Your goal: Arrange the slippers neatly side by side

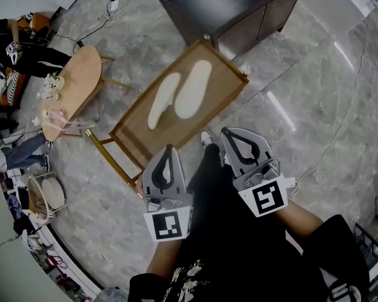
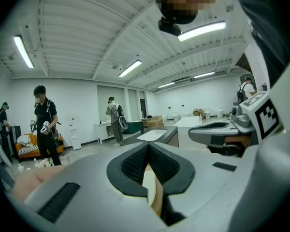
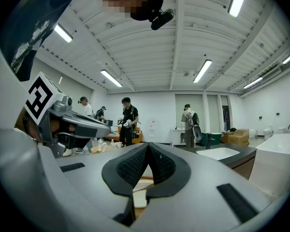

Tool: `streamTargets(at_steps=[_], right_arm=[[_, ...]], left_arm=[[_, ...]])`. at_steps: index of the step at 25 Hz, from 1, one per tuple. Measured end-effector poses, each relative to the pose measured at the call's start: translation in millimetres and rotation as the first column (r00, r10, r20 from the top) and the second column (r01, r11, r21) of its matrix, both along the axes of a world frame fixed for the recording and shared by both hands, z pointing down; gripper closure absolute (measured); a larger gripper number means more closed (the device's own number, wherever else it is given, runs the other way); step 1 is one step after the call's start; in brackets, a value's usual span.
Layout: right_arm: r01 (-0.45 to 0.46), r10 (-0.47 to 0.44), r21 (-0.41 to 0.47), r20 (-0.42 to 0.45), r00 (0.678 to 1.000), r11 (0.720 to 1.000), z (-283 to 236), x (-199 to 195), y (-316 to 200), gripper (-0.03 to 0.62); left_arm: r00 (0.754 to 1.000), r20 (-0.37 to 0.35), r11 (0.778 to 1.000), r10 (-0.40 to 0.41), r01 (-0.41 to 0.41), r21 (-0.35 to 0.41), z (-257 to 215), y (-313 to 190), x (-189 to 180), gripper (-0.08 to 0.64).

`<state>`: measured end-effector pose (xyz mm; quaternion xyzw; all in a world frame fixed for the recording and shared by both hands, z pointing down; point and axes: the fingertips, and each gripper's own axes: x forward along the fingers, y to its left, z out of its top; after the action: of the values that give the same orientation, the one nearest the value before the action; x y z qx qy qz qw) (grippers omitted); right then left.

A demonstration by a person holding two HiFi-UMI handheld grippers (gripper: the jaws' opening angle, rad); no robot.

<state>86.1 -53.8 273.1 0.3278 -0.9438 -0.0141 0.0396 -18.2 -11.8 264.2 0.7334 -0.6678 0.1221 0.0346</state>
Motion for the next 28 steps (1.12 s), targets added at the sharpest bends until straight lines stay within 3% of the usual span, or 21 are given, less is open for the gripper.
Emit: streamTargets(at_steps=[13,22,28], right_arm=[[0.08,-0.088,-0.067,-0.132,0.987,0.995,40.0,-37.1,-14.2,0.601],[0.121,-0.144,-0.129,-0.183,0.973,0.984,72.9,-74.9,-38.4,0.601],[0.124,-0.155,-0.155,-0.207,0.966,0.98,84.1,-95.2,-58.6,0.601]], left_arm=[[0.991,-0.09,0.992,-0.097,0.089,-0.085,55.2,-18.8,-33.8,0.558],[0.997,-0.051,0.989,-0.05,0.042,-0.141,89.9,-38.3,-39.9,0.558],[0.997,-0.068,0.987,-0.033,0.022,-0.158,101.8,-59.5,-53.8,0.558]])
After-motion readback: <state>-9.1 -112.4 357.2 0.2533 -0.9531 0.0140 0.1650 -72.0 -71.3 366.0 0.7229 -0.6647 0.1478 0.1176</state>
